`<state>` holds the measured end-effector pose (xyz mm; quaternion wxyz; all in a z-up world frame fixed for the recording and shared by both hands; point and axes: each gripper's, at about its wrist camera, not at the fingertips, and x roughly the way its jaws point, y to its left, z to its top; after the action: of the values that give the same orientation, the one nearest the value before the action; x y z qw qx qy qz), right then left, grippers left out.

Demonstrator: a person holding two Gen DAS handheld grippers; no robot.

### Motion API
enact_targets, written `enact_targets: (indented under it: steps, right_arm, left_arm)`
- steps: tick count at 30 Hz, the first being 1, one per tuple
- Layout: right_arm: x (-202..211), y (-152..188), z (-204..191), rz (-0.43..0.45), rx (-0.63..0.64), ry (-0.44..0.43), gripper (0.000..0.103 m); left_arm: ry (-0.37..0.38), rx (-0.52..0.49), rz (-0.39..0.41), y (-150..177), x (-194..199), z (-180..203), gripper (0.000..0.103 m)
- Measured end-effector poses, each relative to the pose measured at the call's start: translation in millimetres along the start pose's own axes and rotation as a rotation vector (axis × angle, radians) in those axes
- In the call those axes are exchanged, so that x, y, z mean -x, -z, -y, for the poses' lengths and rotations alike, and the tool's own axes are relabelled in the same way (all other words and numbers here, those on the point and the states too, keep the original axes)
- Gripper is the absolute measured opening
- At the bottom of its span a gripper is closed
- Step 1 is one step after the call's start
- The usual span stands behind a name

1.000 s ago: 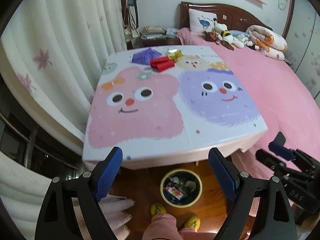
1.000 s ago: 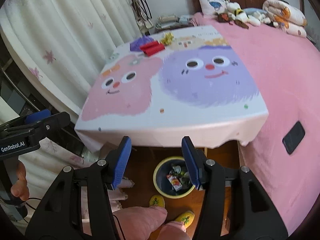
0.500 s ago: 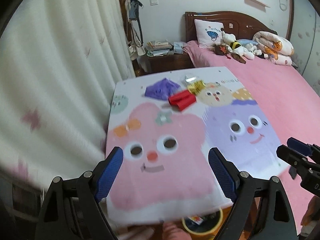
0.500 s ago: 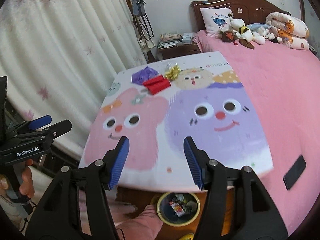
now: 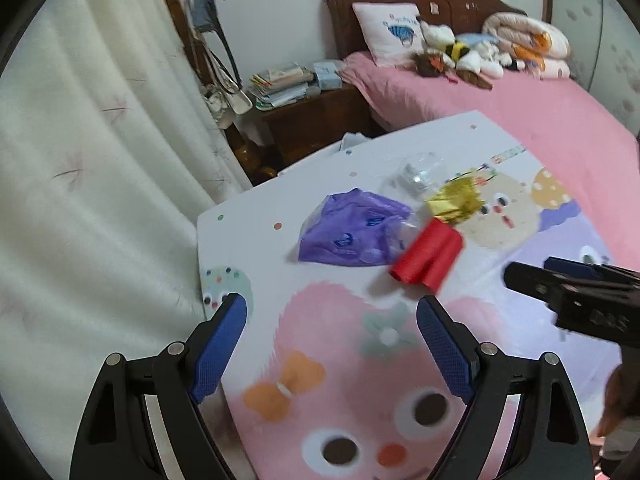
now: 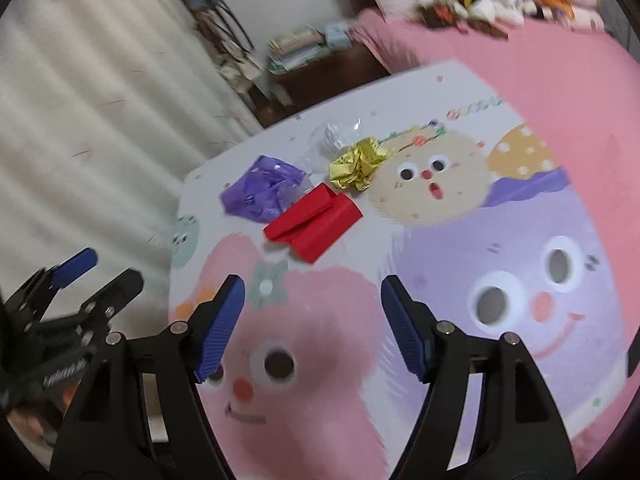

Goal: Collect trash
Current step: 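Move both tools back toward the table of trash, then grasp the purple plastic bag with left tool while right tool grasps red box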

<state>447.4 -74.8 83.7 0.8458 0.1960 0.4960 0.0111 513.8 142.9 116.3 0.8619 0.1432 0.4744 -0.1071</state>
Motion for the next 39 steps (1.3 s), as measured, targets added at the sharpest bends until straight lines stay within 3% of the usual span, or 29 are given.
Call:
enact_targets:
  steps: [8, 15, 18, 24, 27, 31, 34, 39]
  right_arm:
    - [-125.2, -31.7, 5.0, -0.092, -0.191, 0.046, 0.073]
    - [-185.2, -37.4, 1.9, -0.158, -0.226, 0.204, 0.074]
    - [-192.1, -36.8, -2.1, -0.152, -0.202, 0.219, 0.076]
    - [-194.6, -36.5, 0.7, -0.146, -0.173, 0.200, 0.041]
    - [-186.2, -33.5, 10.6, -0.151, -0.185, 0.148, 0.032]
    - [-176.9, -27.4, 23.5, -0.152, -0.176, 0.099, 0.025]
    - [-172.7, -22.8, 33.3, -0.160, -0.170, 0.070, 0.024]
    - [-167.8, -15.6, 45.7, -0.170, -0.178, 0.035, 0.024]
  left_arm:
    - [0.033, -0.048, -0.053, -16.1, -81.4, -29.7, 0.089]
    - [0.055, -0.085, -0.050, -18.1, -106.8, -28.6, 0.089]
    - [0.079, -0.123, -0.055, -21.2, -121.3, -26.2, 0.089]
    - [0.080, -0.281, -0.076, -32.4, -156.7, -3.6, 0.089]
    - [0.093, -0.332, -0.092, -45.1, -175.3, 6.1, 0.089]
    - [0.148, -0.445, -0.109, -64.5, -196.1, 23.8, 0.089]
    - [0.153, -0.569, -0.108, -73.0, -206.5, 39.6, 0.089]
    - [0.179, -0.675, -0.153, -82.9, -232.1, 55.1, 0.089]
